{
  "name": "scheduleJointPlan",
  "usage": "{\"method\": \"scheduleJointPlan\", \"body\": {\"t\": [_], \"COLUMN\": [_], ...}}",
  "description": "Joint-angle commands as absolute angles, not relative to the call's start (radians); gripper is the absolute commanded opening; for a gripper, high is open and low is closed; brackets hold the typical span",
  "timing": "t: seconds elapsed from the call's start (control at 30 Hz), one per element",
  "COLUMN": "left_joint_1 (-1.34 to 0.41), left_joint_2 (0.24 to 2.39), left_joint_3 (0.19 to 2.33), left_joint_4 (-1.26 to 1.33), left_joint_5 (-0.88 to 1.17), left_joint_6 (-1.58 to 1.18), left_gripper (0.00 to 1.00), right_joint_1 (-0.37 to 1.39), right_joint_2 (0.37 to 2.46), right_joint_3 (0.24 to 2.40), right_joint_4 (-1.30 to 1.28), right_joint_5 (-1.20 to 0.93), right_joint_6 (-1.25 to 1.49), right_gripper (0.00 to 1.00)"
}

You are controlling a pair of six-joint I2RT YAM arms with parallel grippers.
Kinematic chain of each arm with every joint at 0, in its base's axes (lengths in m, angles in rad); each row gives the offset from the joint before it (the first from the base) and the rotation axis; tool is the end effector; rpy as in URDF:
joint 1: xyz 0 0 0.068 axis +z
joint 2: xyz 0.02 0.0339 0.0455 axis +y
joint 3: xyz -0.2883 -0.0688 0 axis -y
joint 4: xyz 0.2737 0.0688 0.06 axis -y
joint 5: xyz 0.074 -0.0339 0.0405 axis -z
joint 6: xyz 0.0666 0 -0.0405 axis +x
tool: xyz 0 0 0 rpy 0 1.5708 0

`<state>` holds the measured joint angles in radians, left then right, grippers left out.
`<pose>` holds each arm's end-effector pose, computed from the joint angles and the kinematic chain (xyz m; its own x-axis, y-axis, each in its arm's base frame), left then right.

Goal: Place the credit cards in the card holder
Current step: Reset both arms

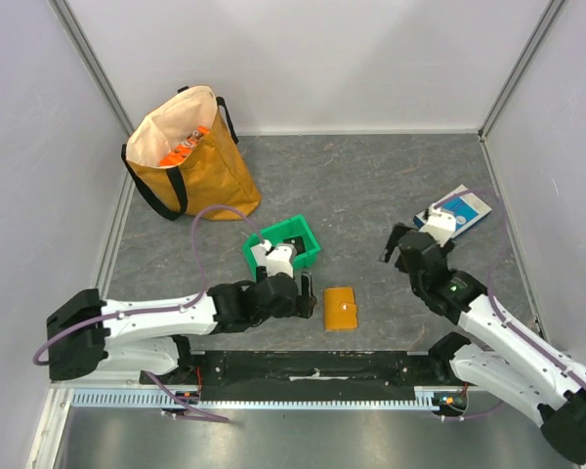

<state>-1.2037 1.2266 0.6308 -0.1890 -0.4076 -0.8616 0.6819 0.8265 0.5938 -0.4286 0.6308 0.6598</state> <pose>0.1246 -0.2505 0.1855 -0.7391 -0.0192 -0.6733 0.3000 0.8856 -0.3545 0.1845 0.0991 0.2424 -0.4672 0.2583 -0.8456 0.1756 0.9644 0.1976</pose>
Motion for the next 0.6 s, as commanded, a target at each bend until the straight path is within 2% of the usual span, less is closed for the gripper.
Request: {"method": "scheduleJointPlan", "body": {"t": [0.0,0.07,0.2,0.37,0.57], "left_joint_1": [-1.200,-1.189,-1.137,-1.003,-0.965], "left_joint_2": [1.120,1.076,0.987,0.873,0.834], "left_joint_3": [0.617,0.603,0.575,0.546,0.583], "left_joint_4": [-0.258,-0.274,-0.325,-0.316,-0.322], "left_joint_5": [-0.546,-0.567,-0.604,-0.543,-0.555], "left_joint_6": [-0.830,-0.834,-0.864,-0.796,-0.729], "left_gripper": [0.91,0.92,0.92,0.92,0.92], "right_joint_1": [0.452,0.316,0.192,0.172,0.167], "right_joint_2": [0.833,0.873,0.945,1.017,1.045], "right_joint_3": [0.587,0.617,0.580,0.511,0.370], "right_joint_4": [-0.390,-0.393,-0.285,-0.126,0.217], "right_joint_5": [0.589,0.520,0.491,0.619,0.739], "right_joint_6": [0.519,0.497,0.465,0.453,0.316], "right_gripper": [0.98,0.98,0.98,0.98,0.98]}}
